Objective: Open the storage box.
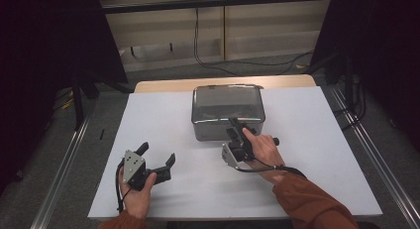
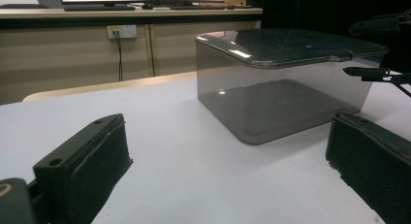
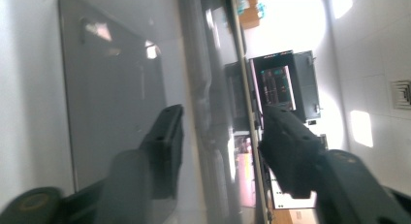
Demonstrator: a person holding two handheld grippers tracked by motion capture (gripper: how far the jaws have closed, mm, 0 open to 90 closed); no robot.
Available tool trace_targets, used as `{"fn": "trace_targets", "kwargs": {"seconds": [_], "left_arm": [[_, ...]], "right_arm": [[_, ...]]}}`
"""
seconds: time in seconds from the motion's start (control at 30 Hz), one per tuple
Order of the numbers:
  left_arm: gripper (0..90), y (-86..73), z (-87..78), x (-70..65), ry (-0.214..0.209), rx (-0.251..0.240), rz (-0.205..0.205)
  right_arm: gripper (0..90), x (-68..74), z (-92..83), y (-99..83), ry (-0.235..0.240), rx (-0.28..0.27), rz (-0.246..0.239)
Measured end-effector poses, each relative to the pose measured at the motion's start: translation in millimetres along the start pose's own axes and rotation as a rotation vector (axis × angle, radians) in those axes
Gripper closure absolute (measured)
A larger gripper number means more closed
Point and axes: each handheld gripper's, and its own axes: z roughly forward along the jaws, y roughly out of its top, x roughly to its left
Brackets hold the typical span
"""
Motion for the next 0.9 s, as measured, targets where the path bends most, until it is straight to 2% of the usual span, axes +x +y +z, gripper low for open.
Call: {"fn": "trace_targets", "kwargs": {"seconds": [0.07,0.1,0.17,0.33,0.43,0.57,0.7,0.9], "left_arm": [[1.6,-0.3,-0.1,0.5,0.001,0.000,-0.004],[1.6,-0.3,-0.1,0.7,0.001,0.000,-0.004],[1.6,-0.5,0.0,1.1,0.001,0.003,-0.005],[1.6,0.5,-0.2,2.7,0.018,0.005,0.011],[1.6,-0.2,0.4,4.3,0.017,0.016,0.005],[2.9,0.0,1.0,4.7,-0.001,0.021,-0.003],[3.7,1.8,2.1,3.6,-0.024,0.016,0.007],[4.8,5.0,7.0,4.1,-0.034,0.013,0.002]], "right_arm": [[58.2,2.6,1.5,0.8,-0.008,0.009,-0.031],[58.2,2.6,1.5,0.8,-0.008,0.009,-0.031],[63.9,4.8,2.8,0.9,-0.006,0.021,-0.045],[70.8,6.3,3.7,1.1,0.002,0.024,-0.046],[77.3,7.1,4.2,2.1,-0.004,0.015,-0.054],[78.5,6.3,4.1,2.6,-0.004,0.013,-0.059],[78.8,6.2,3.5,2.3,-0.005,0.011,-0.051],[79.5,5.6,3.1,1.9,-0.014,0.000,-0.047]]}}
